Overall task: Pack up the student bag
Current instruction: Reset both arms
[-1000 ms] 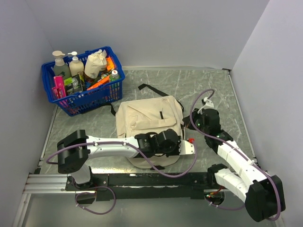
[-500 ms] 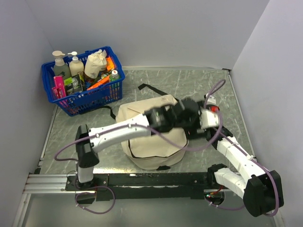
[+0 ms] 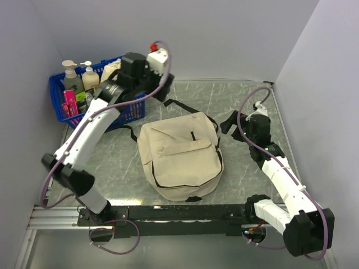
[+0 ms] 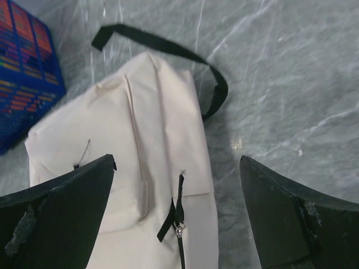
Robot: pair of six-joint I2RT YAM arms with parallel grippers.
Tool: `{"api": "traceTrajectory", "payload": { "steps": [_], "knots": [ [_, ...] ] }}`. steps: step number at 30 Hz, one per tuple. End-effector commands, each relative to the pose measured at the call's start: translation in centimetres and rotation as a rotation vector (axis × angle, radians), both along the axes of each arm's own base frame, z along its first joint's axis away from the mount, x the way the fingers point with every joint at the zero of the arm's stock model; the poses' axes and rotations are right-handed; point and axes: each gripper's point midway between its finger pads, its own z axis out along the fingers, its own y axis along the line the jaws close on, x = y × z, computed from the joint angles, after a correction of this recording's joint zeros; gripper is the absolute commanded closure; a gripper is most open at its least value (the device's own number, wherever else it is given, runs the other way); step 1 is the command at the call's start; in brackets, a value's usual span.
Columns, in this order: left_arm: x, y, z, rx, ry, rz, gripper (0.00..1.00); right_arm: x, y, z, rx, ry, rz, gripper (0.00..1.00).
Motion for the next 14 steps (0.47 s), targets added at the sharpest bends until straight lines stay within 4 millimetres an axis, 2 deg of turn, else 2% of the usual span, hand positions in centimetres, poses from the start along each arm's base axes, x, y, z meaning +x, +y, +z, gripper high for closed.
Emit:
{"api": "traceTrajectory", "payload": {
  "steps": [1,2,3,5,6,8,9,11,12,13,14],
  "knots": [
    [-1.8,5.2,-0.5,-0.097,0.058,0.069,0.04,0.4,-1.3,3.3,-0.008,-0.052,-0.032,0.00],
    [-2.0,5.8,-0.6,-0.111,0.048,0.068,0.04,0.5,-1.4,3.3,-0.017,-0.040,-0.033,0.00],
    [-3.2,6.8,-2.2,-0.104,0.065,0.081,0.04,1.0,-1.4,3.8,-0.021,-0.035,-0.033,0.00],
    [-4.1,8.6,-4.1,-0.104,0.075,0.110,0.04,1.0,-1.6,3.3,-0.036,0.006,-0.037,0.00],
    [-5.1,9.6,-5.9,-0.104,0.062,0.119,0.04,1.4,-1.6,3.4,-0.042,0.012,-0.041,0.00],
    [-5.8,11.3,-7.9,-0.108,0.044,0.144,0.04,1.7,-1.8,3.6,-0.051,-0.002,-0.042,0.00],
    [-6.9,12.1,-9.6,-0.117,0.029,0.148,0.04,1.6,-1.8,3.4,-0.054,-0.007,-0.044,0.00],
    [-7.3,13.9,-11.2,-0.128,0.032,0.191,0.04,1.7,-1.8,3.7,-0.058,-0.032,-0.038,0.00],
    [-8.0,14.3,-13.2,-0.129,0.068,0.190,0.04,1.7,-1.8,3.6,-0.060,-0.032,-0.033,0.00],
    [-7.6,15.3,-13.4,-0.141,0.055,0.220,0.04,1.7,-1.9,3.5,-0.068,-0.029,-0.032,0.00],
    [-7.8,15.8,-15.2,-0.142,0.083,0.238,0.04,1.7,-1.9,3.5,-0.072,-0.025,-0.032,0.00]
  ]
}}
